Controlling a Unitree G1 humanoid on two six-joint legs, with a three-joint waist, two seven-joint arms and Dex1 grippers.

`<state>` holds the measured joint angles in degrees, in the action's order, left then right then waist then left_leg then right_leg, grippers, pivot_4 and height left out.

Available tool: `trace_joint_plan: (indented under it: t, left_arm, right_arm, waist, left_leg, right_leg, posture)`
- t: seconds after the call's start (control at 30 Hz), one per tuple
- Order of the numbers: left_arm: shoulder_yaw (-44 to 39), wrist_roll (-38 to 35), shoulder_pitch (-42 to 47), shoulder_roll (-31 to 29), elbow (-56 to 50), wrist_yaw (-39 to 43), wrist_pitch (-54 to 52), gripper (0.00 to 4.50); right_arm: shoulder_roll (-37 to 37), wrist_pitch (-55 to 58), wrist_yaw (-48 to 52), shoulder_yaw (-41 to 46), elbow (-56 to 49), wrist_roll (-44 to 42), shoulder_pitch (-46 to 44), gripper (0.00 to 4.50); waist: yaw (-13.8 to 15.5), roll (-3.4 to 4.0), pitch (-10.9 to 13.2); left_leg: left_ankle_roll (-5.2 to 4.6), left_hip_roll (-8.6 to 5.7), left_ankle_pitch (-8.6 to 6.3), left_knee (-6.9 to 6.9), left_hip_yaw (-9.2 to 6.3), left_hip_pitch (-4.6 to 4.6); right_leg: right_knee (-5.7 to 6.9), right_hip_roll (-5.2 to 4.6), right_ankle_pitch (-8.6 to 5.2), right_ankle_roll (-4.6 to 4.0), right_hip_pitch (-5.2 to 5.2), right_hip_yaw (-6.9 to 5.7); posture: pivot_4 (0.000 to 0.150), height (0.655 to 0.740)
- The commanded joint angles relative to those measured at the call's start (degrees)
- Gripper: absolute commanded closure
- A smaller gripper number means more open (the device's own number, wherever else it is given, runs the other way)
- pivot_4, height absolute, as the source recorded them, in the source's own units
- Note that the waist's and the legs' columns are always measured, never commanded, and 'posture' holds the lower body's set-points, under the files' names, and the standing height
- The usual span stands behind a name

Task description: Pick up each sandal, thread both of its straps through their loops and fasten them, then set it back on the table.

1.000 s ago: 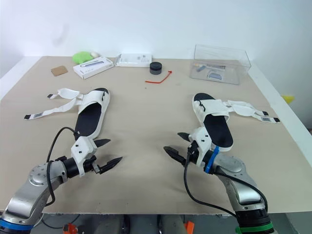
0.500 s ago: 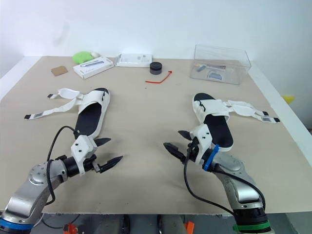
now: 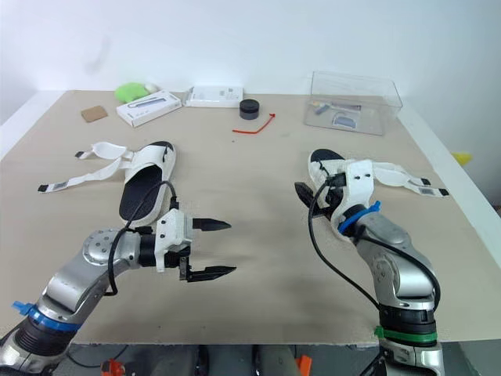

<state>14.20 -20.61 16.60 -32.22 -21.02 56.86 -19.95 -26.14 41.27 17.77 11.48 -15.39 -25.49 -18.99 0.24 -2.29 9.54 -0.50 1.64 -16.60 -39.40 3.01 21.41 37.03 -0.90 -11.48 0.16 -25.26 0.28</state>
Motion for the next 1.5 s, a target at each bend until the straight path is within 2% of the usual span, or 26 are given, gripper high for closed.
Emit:
trace_joint_plan:
  t: [0.03, 0.5, 0.97, 1.1, 1.13, 1.2, 1.27, 1.3, 1.33, 1.37, 1.4, 1.5]
  left_arm:
    - [0.43, 0.08, 1.27, 0.46, 0.11, 0.67, 0.81, 0.08]
    - [-2.90, -1.82, 0.88, 4.93, -0.88, -5.36, -1.14, 0.08]
    - [-3.92, 0.35, 2.06, 6.52, -0.34, -11.23, -1.09, 0.08]
    - [-3.64, 0.92, 1.54, 5.98, -0.42, -11.49, -0.94, 0.00]
    - [-3.44, 1.20, 1.27, 5.77, -0.53, -11.49, -0.77, 0.00]
    - [-3.29, 1.37, 0.94, 5.58, -0.74, -11.56, -0.65, 0.00]
    - [-3.56, 1.32, 0.83, 5.51, -0.89, -11.77, -0.79, 0.00]
    - [-3.87, 1.19, 0.75, 5.43, -0.99, -11.84, -0.89, 0.00]
    - [-4.19, 1.05, 0.67, 5.31, -1.09, -11.82, -0.97, 0.00]
    - [-4.57, 0.83, 0.63, 5.10, -1.21, -11.70, -1.07, 0.00]
    - [-5.56, -0.02, 0.40, 4.53, -1.55, -11.23, -1.47, 0.00]
    - [-8.49, -2.41, -0.61, 1.86, -2.15, -8.97, -2.07, 0.00]
  right_arm:
    - [-0.67, 1.60, -1.94, 1.84, -2.21, 0.37, -0.38, 0.00]
    - [-1.30, 4.53, -2.65, 5.59, -1.48, -0.37, 1.53, 0.00]
    - [1.06, -10.66, -0.32, 0.87, 21.76, 7.34, -8.11, 0.00]
    - [0.96, -15.03, 2.09, -1.76, 24.93, 9.63, -10.18, 1.09]
    - [0.96, -15.85, 2.60, -2.49, 25.32, 10.25, -10.48, 1.75]
    - [0.91, -17.33, 4.05, -3.57, 26.01, 10.96, -10.86, 2.59]
    - [0.54, -19.73, 6.13, -4.83, 26.41, 11.68, -10.92, 2.70]
    - [0.52, -20.44, 7.27, -5.23, 26.37, 11.57, -10.89, 3.16]
    - [0.48, -21.07, 8.33, -5.53, 26.33, 11.51, -10.85, 3.88]
    - [0.19, -21.88, 9.95, -6.18, 26.05, 11.54, -10.76, 3.96]
    - [-0.51, -22.17, 13.79, -7.48, 24.37, 10.63, -10.36, 4.47]
    - [-3.46, -22.76, 26.95, -12.05, 18.18, 7.52, -9.28, 4.47]
  waist:
    - [0.00, 0.00, 0.00]
    - [-0.02, 0.00, 0.00]
    - [-0.12, 0.01, 0.00]
    - [-0.15, 0.01, 0.00]
    - [-0.21, 0.01, 0.00]
    - [-0.24, 0.01, 0.00]
    - [-0.34, 0.01, 0.00]
    - [-0.49, 0.01, 0.00]
    - [-0.49, 0.01, 0.00]
    - [-0.60, 0.01, 0.00]
    - [-0.67, 0.01, 0.00]
    - [-1.45, 0.06, 0.04]
  left_leg:
    - [-0.01, 0.01, -0.01, 0.00, 0.00, 0.02]
    - [-0.04, -0.02, -0.02, -0.01, 0.03, 0.07]
    - [-0.03, -0.01, -0.01, -0.01, 0.08, 0.01]
    - [-0.04, -0.01, -0.02, -0.01, 0.09, 0.03]
    - [-0.04, -0.01, -0.02, 0.00, 0.11, 0.03]
    - [-0.04, -0.01, -0.02, 0.00, 0.11, 0.03]
    - [-0.05, -0.01, -0.02, 0.00, 0.11, 0.03]
    - [-0.05, -0.01, -0.02, 0.00, 0.11, 0.02]
    - [-0.05, 0.01, -0.02, 0.00, 0.11, 0.02]
    - [-0.05, 0.01, -0.02, 0.00, 0.11, 0.02]
    - [-0.04, 0.01, -0.02, 0.00, 0.11, 0.02]
    - [-0.05, 0.01, -0.03, 0.02, 0.10, 0.03]
  right_leg:
    - [0.00, 0.00, 0.01, -0.02, -0.01, 0.01]
    - [-0.01, -0.16, 0.04, 0.03, -0.02, 0.05]
    - [-0.01, -0.07, 0.09, 0.00, -0.02, 0.12]
    - [-0.01, -0.11, 0.10, -0.01, -0.02, 0.15]
    - [-0.01, -0.12, 0.10, 0.00, -0.02, 0.15]
    - [-0.01, -0.13, 0.10, 0.00, -0.02, 0.16]
    - [-0.01, -0.12, 0.10, 0.00, -0.02, 0.16]
    - [-0.01, -0.12, 0.10, 0.00, -0.02, 0.16]
    - [-0.01, -0.11, 0.10, -0.01, -0.03, 0.15]
    - [-0.01, -0.11, 0.10, -0.01, -0.03, 0.15]
    - [-0.01, -0.11, 0.10, -0.01, -0.02, 0.15]
    - [-0.01, -0.11, 0.09, -0.01, -0.05, 0.15]
  posture:
    - [0.150, 0.7400]
    - [0.150, 0.7400]
    - [0.150, 0.7400]
    - [0.150, 0.7400]
    - [0.150, 0.7400]
    - [0.150, 0.7400]
    - [0.150, 0.7400]
    - [0.150, 0.7400]
    - [0.150, 0.7400]
    - [0.150, 0.7400]
    - [0.150, 0.7400]
    - [0.150, 0.7400]
